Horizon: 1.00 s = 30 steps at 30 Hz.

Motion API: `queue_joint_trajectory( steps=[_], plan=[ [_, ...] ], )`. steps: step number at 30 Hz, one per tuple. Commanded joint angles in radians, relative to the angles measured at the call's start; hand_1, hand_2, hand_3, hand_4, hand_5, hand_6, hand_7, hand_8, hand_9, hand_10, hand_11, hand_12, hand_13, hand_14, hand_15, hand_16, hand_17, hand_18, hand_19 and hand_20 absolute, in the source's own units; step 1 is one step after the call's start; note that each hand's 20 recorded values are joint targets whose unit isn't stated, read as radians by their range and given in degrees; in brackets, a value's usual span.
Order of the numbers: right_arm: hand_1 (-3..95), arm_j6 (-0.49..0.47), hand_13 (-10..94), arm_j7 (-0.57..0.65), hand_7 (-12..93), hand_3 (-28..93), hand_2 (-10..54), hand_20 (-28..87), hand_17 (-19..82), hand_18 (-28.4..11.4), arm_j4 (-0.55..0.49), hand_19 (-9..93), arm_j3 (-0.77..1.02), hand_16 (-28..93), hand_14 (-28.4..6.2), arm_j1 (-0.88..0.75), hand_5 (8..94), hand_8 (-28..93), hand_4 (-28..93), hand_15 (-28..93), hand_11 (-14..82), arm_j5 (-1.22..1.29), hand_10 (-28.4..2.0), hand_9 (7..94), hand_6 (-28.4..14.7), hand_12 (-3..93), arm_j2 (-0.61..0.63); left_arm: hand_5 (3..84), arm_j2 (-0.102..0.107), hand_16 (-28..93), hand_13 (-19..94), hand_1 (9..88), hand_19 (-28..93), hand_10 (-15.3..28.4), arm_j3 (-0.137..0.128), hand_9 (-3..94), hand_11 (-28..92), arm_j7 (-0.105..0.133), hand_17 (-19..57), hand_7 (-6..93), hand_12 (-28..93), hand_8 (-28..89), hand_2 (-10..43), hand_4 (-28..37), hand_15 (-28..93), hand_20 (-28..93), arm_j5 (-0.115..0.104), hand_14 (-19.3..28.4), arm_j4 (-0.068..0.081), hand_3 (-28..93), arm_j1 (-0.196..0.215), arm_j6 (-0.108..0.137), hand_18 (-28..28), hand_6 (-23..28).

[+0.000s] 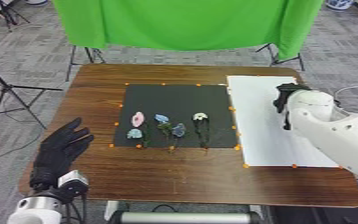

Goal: Arrange flowers

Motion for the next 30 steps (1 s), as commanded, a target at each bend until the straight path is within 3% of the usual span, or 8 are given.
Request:
queue_joint_trajectory(
  steps=[1,5,16,21,30],
  plan=[
    [51.3,0.039,76,0.002,35,79,-9.5,35,33,-22.1,0.005,93,-0.044,13,-3.9,-0.005,73.6,-7,-28,80,13.0,-0.022,-6.3,87.1,2.2,31.6,0.018,37.5,-0.006,-11,26,25.8,64,20.8,0.002,35.0,31,-0.002,-7.7,15.3,8,-11,9.8,-20.3,51,-9,-0.001,26.6,0.004,80,0.008,-0.005,23.0,10.8],
    [53.5,0.120,81,0.008,34,80,-9.5,37,36,-23.0,-0.014,93,-0.077,15,-2.5,0.012,79.8,-4,-28,78,13.7,-0.028,-5.9,92.9,2.5,34.8,0.044,37.5,-0.007,-11,26,25.9,64,20.8,0.003,35.1,31,-0.001,-7.7,15.3,8,-11,9.9,-20.3,51,-9,-0.002,26.6,0.003,80,0.011,0.001,23.0,10.8],
    [53.4,0.265,83,-0.028,32,84,-9.5,40,37,-24.5,-0.096,93,-0.092,17,-2.0,0.070,83.7,-1,-28,78,17.8,-0.056,-6.2,93.7,0.8,35.7,0.083,37.6,-0.004,-11,26,25.8,64,20.9,0.000,35.1,31,0.001,-7.7,15.2,8,-11,9.9,-20.3,51,-9,-0.004,26.6,-0.001,80,0.022,0.007,22.9,10.9],
    [53.2,0.283,83,-0.043,32,85,-9.5,41,37,-24.7,-0.133,93,-0.047,18,-1.8,0.049,84.2,-1,-28,77,18.4,-0.055,-6.3,93.7,0.6,35.6,0.087,37.6,-0.002,-11,26,25.9,64,20.9,-0.003,35.1,31,0.003,-7.7,15.2,8,-11,9.9,-20.4,51,-9,-0.004,26.6,-0.005,80,0.028,0.013,23.0,10.9],
    [53.2,0.212,83,-0.124,31,85,-9.5,41,37,-24.9,-0.296,93,0.162,18,-1.8,-0.135,84.5,0,-28,77,18.6,-0.131,-6.7,93.7,0.3,35.9,0.079,37.6,-0.005,-11,26,25.9,64,20.9,-0.008,35.2,31,0.005,-7.7,15.2,8,-11,9.9,-20.3,51,-9,-0.005,26.6,-0.008,80,0.041,0.015,23.0,10.9]
  ],
)
